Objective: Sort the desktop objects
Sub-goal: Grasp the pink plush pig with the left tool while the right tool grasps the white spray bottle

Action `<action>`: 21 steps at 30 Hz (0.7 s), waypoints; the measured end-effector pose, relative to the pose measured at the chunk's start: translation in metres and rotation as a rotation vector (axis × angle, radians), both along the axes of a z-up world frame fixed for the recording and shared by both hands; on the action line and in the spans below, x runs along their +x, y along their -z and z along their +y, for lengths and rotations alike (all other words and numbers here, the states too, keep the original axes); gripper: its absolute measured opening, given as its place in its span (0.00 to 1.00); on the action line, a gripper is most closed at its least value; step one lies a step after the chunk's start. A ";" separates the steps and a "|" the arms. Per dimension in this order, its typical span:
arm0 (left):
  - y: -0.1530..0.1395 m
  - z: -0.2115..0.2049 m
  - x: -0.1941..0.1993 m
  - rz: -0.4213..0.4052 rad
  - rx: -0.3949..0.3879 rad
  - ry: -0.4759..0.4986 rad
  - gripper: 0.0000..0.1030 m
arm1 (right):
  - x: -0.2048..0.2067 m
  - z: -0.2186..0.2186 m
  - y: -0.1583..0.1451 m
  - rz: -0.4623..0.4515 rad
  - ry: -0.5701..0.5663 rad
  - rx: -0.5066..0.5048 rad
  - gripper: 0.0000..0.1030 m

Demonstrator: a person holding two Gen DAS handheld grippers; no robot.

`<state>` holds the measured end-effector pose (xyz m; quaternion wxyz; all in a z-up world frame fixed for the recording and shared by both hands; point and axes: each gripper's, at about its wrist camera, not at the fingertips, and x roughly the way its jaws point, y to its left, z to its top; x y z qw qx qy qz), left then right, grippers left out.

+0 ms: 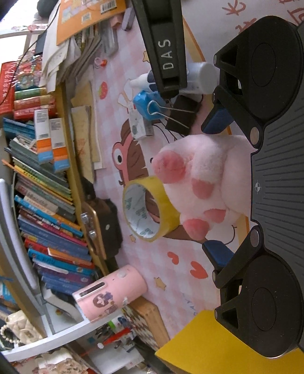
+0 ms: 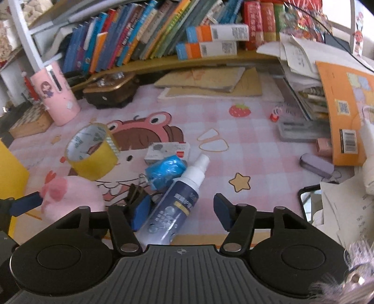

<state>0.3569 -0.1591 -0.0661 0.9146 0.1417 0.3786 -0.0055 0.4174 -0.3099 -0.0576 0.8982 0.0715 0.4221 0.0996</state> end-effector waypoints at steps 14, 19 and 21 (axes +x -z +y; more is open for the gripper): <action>0.002 0.006 -0.001 0.042 -0.095 0.010 0.61 | 0.006 0.005 0.001 -0.037 -0.076 -0.044 0.40; -0.018 0.020 -0.027 0.007 -0.194 -0.023 0.61 | -0.007 0.001 0.005 -0.019 -0.096 -0.106 0.32; -0.026 0.025 -0.039 -0.003 -0.230 -0.036 0.61 | -0.014 0.005 0.012 -0.040 -0.131 -0.157 0.32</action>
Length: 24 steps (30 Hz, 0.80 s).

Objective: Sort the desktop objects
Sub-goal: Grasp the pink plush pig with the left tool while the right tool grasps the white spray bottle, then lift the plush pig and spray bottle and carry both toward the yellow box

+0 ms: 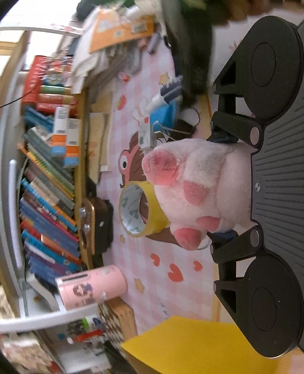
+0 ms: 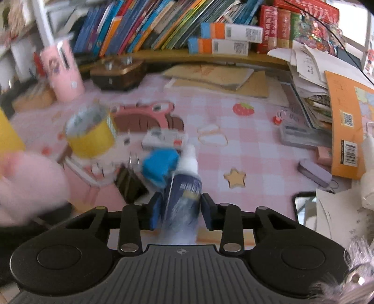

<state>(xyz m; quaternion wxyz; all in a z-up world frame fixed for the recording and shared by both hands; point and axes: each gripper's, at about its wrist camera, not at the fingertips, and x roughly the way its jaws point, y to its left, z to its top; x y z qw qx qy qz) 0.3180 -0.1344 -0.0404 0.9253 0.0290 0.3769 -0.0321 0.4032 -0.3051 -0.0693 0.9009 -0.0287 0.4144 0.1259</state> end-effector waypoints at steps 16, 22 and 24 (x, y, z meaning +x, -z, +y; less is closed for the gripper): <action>-0.044 0.033 -0.065 -0.050 -0.132 -0.087 0.61 | -0.005 -0.005 -0.009 -0.020 0.031 0.025 0.29; -0.052 0.043 -0.081 -0.061 -0.161 -0.093 0.61 | -0.030 -0.018 -0.040 -0.059 0.054 0.086 0.29; -0.053 0.047 -0.087 -0.062 -0.171 -0.093 0.61 | -0.041 -0.020 -0.051 -0.069 0.052 0.111 0.29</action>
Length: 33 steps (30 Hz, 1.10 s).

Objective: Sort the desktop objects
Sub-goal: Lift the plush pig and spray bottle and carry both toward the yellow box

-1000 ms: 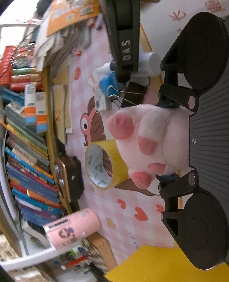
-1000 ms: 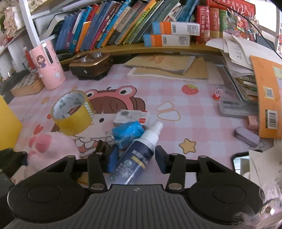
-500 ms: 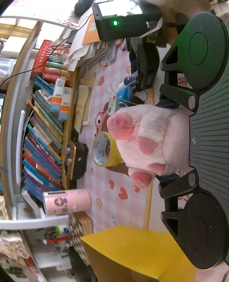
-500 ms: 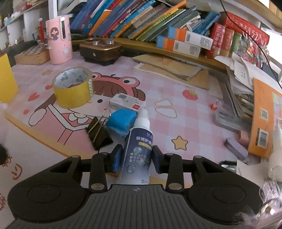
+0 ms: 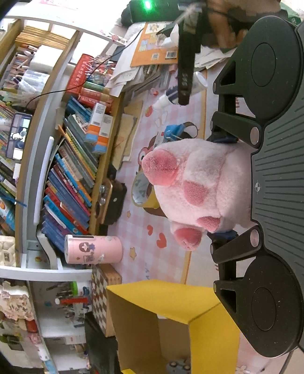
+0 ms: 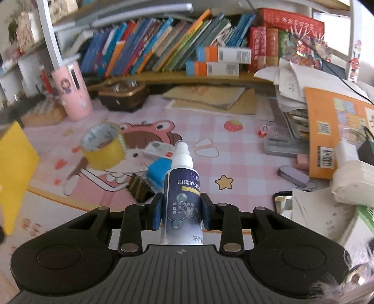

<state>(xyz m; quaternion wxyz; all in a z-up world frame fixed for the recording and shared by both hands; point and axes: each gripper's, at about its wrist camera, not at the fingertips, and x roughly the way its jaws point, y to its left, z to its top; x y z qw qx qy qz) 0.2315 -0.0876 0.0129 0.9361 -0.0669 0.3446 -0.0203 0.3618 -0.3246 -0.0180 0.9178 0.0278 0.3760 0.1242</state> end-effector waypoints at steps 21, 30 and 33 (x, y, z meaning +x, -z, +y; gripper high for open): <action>-0.017 0.059 -0.084 -0.064 -0.076 0.099 0.61 | -0.147 0.054 -0.060 -0.002 -0.081 0.057 0.29; -0.022 0.103 -0.143 -0.060 -0.044 0.075 0.61 | -0.226 0.107 -0.053 0.017 -0.088 0.108 0.29; -0.020 0.115 -0.168 -0.065 -0.036 0.076 0.61 | -0.244 0.126 -0.053 0.009 -0.119 0.097 0.29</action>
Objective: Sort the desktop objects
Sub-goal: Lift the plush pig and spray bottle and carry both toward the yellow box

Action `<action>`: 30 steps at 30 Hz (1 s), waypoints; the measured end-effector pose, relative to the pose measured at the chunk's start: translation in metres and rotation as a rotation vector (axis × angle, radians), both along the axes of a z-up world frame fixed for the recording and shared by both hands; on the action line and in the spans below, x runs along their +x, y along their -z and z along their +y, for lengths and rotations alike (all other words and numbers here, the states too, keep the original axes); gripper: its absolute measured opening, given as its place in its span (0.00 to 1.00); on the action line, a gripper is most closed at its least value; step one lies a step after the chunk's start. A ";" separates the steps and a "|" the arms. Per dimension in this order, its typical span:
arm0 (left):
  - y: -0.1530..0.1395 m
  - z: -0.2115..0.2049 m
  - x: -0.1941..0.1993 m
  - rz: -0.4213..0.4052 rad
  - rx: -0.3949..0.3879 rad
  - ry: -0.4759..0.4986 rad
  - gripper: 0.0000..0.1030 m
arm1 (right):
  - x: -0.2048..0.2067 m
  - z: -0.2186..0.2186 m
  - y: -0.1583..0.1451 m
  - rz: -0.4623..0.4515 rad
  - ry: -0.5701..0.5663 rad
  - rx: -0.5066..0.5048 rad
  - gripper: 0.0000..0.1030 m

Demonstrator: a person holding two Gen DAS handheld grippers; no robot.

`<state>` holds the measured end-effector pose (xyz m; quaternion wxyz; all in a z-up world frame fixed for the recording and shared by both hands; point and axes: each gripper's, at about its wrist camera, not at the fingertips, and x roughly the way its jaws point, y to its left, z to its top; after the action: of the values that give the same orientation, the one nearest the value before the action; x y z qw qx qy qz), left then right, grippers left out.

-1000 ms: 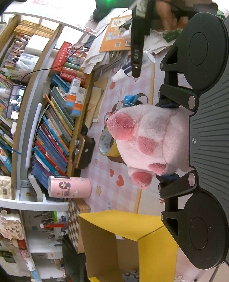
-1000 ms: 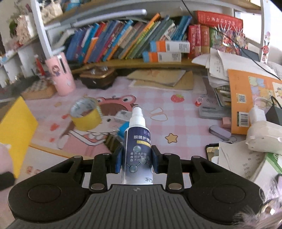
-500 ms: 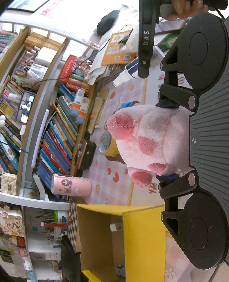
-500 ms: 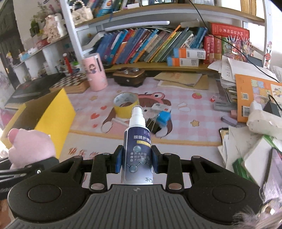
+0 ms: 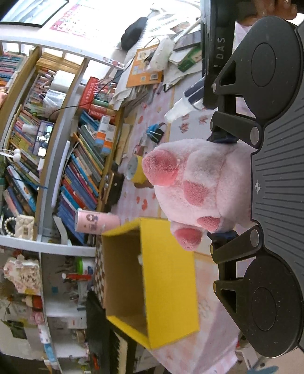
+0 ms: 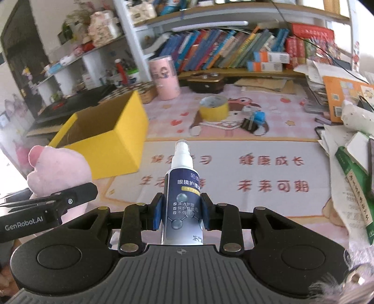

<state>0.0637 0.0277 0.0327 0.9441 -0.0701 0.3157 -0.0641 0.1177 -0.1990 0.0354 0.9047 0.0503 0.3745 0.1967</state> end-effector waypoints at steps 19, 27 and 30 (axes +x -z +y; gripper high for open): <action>-0.004 0.046 -0.083 -0.019 -0.021 -0.044 0.60 | -0.093 0.073 -0.008 -0.010 -0.149 -0.023 0.29; -0.005 0.072 -0.099 -0.038 -0.041 -0.131 0.60 | -0.096 0.096 -0.010 -0.015 -0.204 -0.034 0.29; -0.004 0.086 -0.105 -0.037 -0.052 -0.172 0.60 | -0.093 0.107 -0.009 -0.006 -0.221 -0.038 0.29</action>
<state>-0.0408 0.1133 0.0368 0.9496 -0.1202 0.2893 0.0078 0.0245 -0.0922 0.0445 0.8795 -0.0088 0.3786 0.2883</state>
